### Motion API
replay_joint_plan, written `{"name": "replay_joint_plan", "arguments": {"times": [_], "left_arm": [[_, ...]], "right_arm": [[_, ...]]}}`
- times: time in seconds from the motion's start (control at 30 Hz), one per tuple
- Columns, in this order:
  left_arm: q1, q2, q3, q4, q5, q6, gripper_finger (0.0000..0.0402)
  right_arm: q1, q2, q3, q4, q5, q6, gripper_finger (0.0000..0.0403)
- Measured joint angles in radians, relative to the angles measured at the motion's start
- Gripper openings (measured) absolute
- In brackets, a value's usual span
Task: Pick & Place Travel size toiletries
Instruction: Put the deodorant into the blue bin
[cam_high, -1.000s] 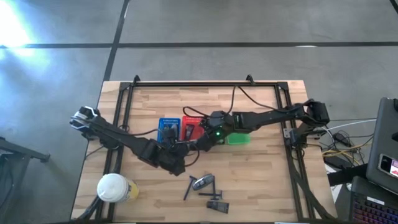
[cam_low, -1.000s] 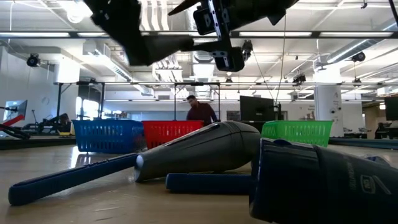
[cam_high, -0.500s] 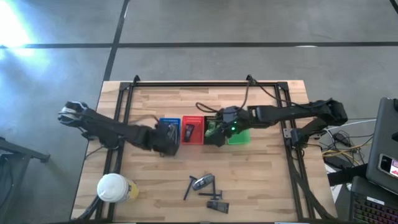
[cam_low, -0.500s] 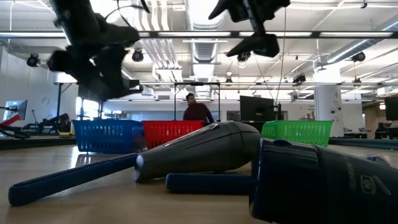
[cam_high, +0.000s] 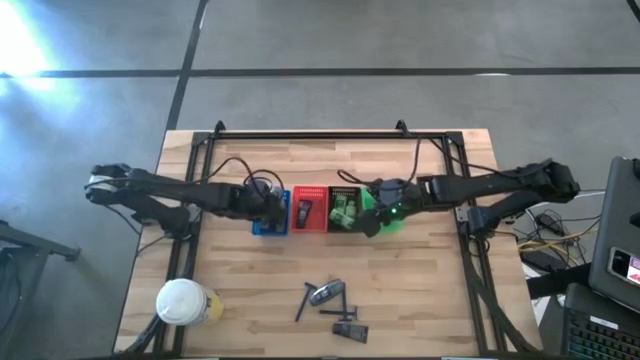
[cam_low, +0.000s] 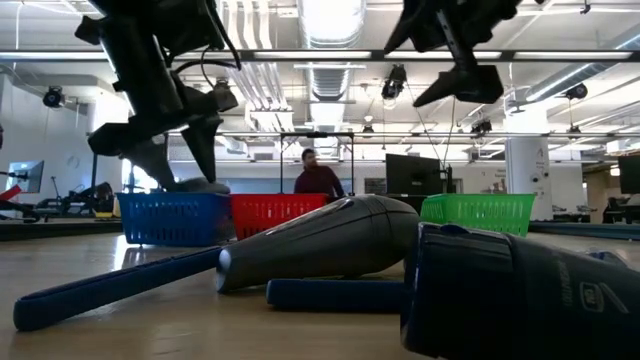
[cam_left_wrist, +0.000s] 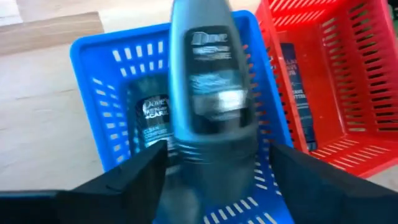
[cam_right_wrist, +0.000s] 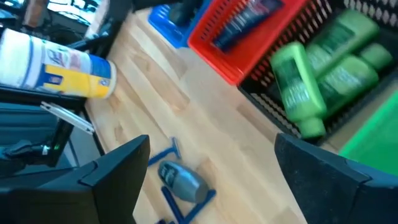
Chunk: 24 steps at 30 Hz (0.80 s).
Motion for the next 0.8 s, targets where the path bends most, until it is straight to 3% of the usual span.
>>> {"name": "replay_joint_plan", "arguments": {"times": [0.2,0.4,0.57,0.8], "left_arm": [[-0.030,-0.013,0.022,0.009,0.058,0.044,0.0320],[-0.276,-0.021,0.156,0.174,0.083,0.385,0.0321],[-0.424,0.176,0.264,0.170,0.076,0.445,0.0316],[-0.466,0.534,0.571,0.132,0.075,0.542,0.0316]], "right_arm": [[0.049,-0.048,-0.052,0.001,0.021,0.005,0.0339],[0.140,-0.094,-0.065,-0.136,0.016,-0.062,0.0359],[0.179,-0.089,-0.093,-0.184,0.021,-0.027,0.0362],[0.246,-0.091,-0.139,-0.180,0.024,0.034,0.0350]]}}
